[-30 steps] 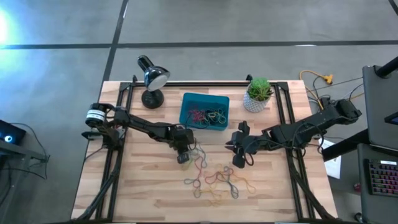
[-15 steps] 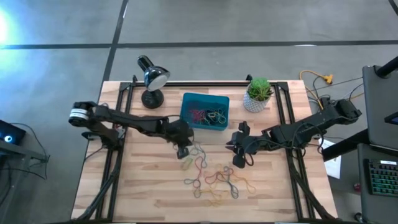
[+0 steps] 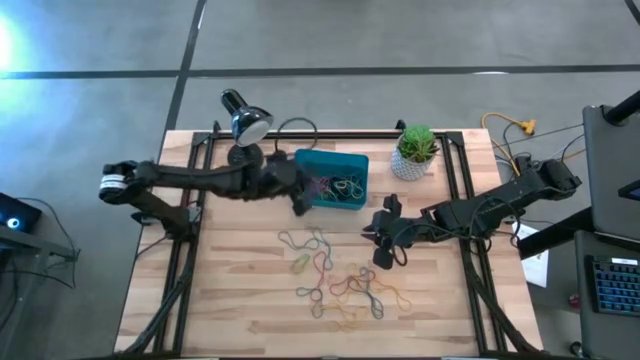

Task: Pick and place rubber bands into bin
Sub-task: Put the blue rubber band into the blue bin, then put the yellow rubber band into the blue bin

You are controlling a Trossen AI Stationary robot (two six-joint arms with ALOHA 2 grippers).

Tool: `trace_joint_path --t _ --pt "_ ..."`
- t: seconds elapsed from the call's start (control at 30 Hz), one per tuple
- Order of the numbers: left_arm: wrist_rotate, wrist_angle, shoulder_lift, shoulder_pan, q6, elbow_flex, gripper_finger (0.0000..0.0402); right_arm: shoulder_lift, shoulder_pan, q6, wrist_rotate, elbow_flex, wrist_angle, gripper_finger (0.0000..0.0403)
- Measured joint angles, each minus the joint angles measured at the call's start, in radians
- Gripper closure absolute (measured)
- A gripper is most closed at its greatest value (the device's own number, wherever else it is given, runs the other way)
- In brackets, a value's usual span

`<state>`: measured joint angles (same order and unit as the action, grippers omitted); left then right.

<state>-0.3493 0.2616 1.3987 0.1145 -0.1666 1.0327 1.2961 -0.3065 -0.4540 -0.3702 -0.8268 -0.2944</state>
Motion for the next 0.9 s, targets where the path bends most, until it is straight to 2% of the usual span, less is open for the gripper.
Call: trace_joint_path --t 0.23,0.37,0.77,0.83,0.9 --pt "0.001 -0.023 0.097 0.175 -0.007 0.012 0.0402 0.000 0.000 -0.011 0.000 0.000 0.050 0.0346" --pt "0.071 -0.016 0.133 0.216 0.020 0.010 0.0397 0.000 0.000 -0.047 0.000 0.000 0.048 0.0346" --pt "0.113 -0.012 0.137 0.218 0.038 0.009 0.0285 0.000 0.000 -0.071 0.001 0.000 0.049 0.0346" --pt "0.150 0.007 0.121 0.214 0.010 0.009 0.0274 0.000 -0.001 -0.071 0.005 0.000 0.046 0.0346" --pt "0.234 0.024 0.105 0.211 -0.010 0.009 0.0268 0.000 -0.002 -0.078 0.030 0.004 0.042 0.0346"
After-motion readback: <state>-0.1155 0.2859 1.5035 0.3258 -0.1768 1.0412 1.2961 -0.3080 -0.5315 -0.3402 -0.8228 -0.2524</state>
